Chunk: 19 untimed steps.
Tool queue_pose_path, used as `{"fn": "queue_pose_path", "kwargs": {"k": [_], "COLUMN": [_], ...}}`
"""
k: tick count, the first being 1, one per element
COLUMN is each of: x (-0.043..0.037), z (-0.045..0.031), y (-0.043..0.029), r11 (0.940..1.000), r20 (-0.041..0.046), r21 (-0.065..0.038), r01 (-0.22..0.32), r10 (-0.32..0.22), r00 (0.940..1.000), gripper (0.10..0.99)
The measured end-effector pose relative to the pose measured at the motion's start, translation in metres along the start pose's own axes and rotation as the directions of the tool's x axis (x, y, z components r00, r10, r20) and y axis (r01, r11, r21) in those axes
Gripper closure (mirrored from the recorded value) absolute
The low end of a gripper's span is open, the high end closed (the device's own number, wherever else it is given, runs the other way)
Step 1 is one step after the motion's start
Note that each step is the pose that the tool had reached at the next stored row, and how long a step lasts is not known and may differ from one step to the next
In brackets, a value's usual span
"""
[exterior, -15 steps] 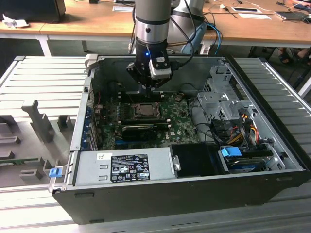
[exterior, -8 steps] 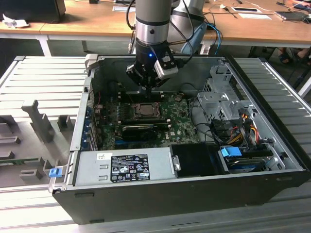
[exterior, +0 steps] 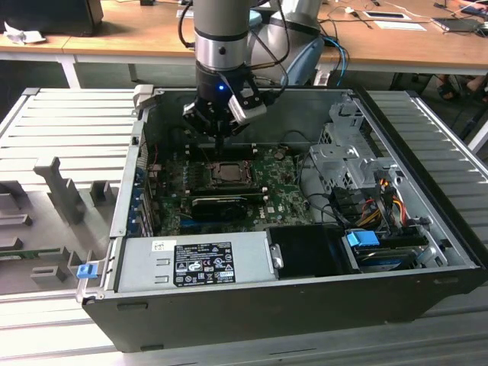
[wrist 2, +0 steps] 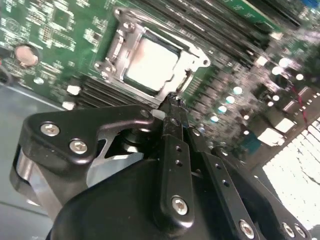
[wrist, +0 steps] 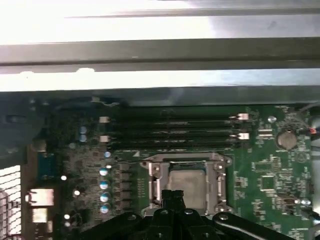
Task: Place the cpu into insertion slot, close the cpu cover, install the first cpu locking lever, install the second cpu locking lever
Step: 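Install the first cpu locking lever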
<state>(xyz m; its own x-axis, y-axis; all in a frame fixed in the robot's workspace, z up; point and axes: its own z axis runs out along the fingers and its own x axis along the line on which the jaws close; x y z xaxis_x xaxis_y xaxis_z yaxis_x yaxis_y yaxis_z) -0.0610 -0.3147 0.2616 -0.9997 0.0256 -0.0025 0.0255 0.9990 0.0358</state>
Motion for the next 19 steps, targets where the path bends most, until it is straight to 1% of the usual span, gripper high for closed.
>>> {"fn": "queue_pose_path", "kwargs": {"k": [2,3,4,7,9,10,14,17,18,19], "x": [0.0097,0.0196,0.0256,0.0338,0.0375,0.0416,0.0476,0.0483,0.0486,0.0487], "z": [0.0,0.0,0.0,0.0,0.0001,0.0003,0.0008,0.0014,0.0021,0.0023], "y": [-0.0003,-0.0005,-0.0007,-0.0009,-0.001,-0.0011,-0.0008,0.0023,0.0049,0.0053], "r11": [1.0,1.0,1.0,1.0,1.0,1.0,1.0,1.0,1.0,1.0], "r20": [0.0,0.0,0.0,0.0001,0.0,0.0,0.0002,0.0,0.0001,0.0001], "r21": [-0.001,-0.001,-0.001,-0.001,-0.001,-0.001,-0.002,-0.001,-0.002,-0.002], "r01": [0.0,0.0,0.0,0.0,0.0,0.0,0.0,0.0,0.0,0.0], "r10": [0.0,0.0,0.0,0.0,0.0,0.0,0.0,0.0,0.0,0.0], "r00": [1.0,1.0,1.0,1.0,1.0,1.0,1.0,1.0,1.0,1.0], "gripper": [0.98,0.98,0.98,0.98,0.98,0.98,0.98,0.98,0.98,0.98]}}
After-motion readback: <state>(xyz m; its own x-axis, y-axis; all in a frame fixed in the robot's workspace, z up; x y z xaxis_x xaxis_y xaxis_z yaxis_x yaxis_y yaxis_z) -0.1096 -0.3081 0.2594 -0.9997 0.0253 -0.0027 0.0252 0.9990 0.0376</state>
